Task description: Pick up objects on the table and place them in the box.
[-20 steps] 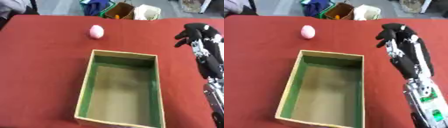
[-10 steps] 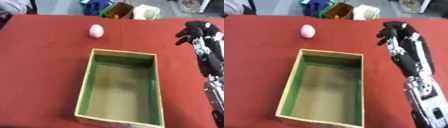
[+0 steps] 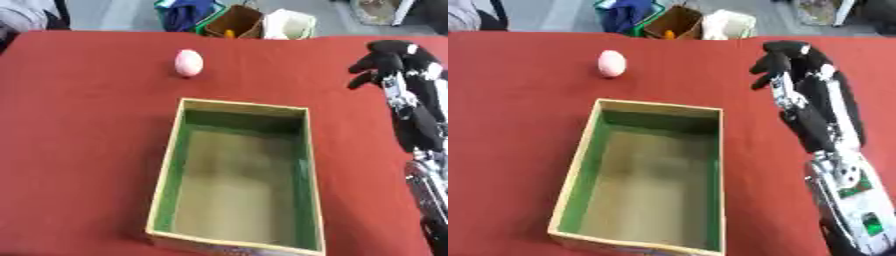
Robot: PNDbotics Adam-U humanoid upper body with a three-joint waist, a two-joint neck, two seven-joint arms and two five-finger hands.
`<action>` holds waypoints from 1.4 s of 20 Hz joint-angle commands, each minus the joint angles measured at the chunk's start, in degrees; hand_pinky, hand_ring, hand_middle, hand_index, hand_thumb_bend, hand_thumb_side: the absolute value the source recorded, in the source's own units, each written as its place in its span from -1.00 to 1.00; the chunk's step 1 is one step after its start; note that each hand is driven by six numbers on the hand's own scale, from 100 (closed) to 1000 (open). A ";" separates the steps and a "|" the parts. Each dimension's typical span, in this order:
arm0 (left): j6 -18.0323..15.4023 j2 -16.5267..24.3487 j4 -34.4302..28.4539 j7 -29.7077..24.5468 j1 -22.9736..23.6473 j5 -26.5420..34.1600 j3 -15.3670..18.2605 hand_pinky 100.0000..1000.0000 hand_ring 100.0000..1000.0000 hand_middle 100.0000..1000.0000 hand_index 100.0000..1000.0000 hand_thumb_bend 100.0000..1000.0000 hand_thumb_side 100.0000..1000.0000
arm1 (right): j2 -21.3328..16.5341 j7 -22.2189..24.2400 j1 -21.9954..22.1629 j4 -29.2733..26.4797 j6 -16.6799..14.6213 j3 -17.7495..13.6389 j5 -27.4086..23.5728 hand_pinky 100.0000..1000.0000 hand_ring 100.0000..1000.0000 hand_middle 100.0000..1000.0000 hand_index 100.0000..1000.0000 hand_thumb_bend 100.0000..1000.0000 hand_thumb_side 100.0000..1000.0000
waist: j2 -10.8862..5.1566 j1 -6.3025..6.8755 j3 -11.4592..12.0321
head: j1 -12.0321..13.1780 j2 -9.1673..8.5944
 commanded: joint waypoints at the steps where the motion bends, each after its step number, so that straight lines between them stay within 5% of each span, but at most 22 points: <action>1: 2.27 4.36 1.00 -1.15 -3.51 -0.73 -0.72 -0.23 -0.32 -0.20 0.00 -0.85 0.54 | -0.76 0.09 -0.25 -1.15 0.16 -0.36 -0.17 -0.14 0.11 -0.02 0.36 -1.00 -0.14 | -1.08 -0.11 0.20 | -1.05 0.59; 12: 8.54 16.96 12.47 -8.50 -17.24 -15.82 -3.97 -0.16 -0.17 0.07 0.40 -0.54 0.56 | -1.00 0.86 -0.55 -1.15 -0.16 0.13 -0.82 -0.14 0.11 -0.02 0.36 -1.00 -0.13 | -1.21 0.07 -2.18 | -3.42 0.73; 17: 10.83 20.64 21.93 -10.89 -22.23 -20.88 -5.94 -0.11 -0.11 0.16 0.48 -0.38 0.57 | -1.69 1.34 -0.78 -1.15 -0.67 0.39 -0.96 -0.14 0.11 -0.02 0.36 -1.00 -0.13 | -1.13 0.54 -3.74 | -1.57 1.24; 21: 10.00 23.03 30.07 -16.75 -25.75 -22.55 -8.16 -0.03 0.06 0.24 0.55 -0.34 0.59 | -1.80 1.58 -0.93 -1.15 -0.63 0.58 -0.81 -0.14 0.11 -0.02 0.36 -1.00 -0.13 | -0.66 0.86 -4.97 | 0.33 1.93; 24: 8.08 24.29 36.79 -21.07 -28.85 -24.15 -8.41 -0.04 0.04 0.14 0.41 -0.66 0.58 | -2.02 1.98 -1.14 -1.15 -0.68 0.93 -0.71 -0.14 0.11 -0.02 0.36 -1.00 -0.13 | -0.29 1.33 -6.29 | 1.91 2.35; 28: 6.20 24.69 44.15 -24.52 -31.63 -24.26 -8.63 -0.04 0.03 0.14 0.41 -0.61 0.56 | -2.28 2.29 -1.59 -1.15 -0.59 1.23 -0.57 -0.14 0.11 -0.02 0.36 -1.00 -0.14 | 0.26 2.15 -7.97 | 3.44 2.18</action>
